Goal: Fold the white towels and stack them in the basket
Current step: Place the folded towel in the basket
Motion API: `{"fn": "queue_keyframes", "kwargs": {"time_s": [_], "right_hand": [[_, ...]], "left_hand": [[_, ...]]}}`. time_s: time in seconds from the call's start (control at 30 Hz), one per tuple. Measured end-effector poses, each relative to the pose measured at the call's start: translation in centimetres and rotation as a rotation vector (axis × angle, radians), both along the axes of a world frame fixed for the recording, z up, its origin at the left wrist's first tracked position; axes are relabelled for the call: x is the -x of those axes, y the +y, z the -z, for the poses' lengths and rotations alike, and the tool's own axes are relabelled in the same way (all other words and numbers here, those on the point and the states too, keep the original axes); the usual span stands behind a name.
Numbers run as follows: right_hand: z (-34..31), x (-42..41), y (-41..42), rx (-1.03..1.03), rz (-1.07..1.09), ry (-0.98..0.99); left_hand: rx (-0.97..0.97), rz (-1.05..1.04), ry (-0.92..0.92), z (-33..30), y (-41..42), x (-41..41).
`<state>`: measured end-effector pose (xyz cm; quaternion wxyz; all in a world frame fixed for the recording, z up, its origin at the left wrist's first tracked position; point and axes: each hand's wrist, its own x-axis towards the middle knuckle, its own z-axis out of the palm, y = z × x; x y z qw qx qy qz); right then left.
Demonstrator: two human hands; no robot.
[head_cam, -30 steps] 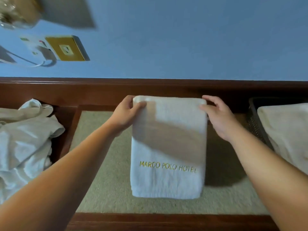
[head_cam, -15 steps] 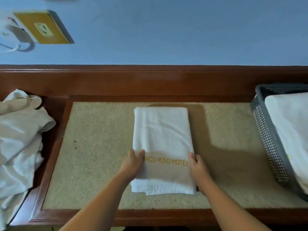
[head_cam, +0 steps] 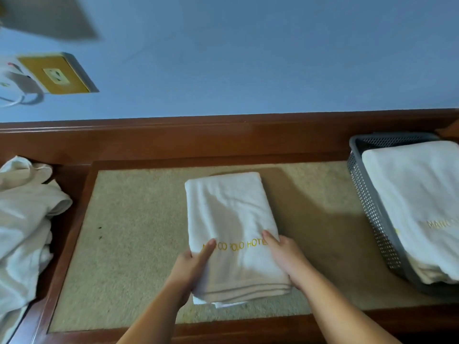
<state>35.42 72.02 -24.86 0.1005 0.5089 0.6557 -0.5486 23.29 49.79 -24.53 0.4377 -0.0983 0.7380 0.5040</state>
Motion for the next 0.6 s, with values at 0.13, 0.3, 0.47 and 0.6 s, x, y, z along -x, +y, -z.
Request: {"fn": "queue_keyframes", "kwargs": {"time_s": [0.13, 0.3, 0.47, 0.6], "right_hand": [[-5.1, -0.5, 3.5, -0.092, -0.019, 0.095], [-13.4, -2.8, 10.4, -0.232, 0.042, 0.233], [-22.9, -8.7, 19.1, -0.483, 0.164, 0.342], [-27.8, -14.5, 25.5, -0.669, 0.306, 0.425]], "left_hand": [[-0.189, 0.053, 0.139, -5.1, 3.9, -0.9], [-0.290, 0.149, 0.363, -12.0, 11.4, -1.9], [-0.582, 0.239, 0.503, -19.9, 21.7, -5.1], [-0.813, 0.278, 0.499, -23.4, 29.8, -9.4]]}}
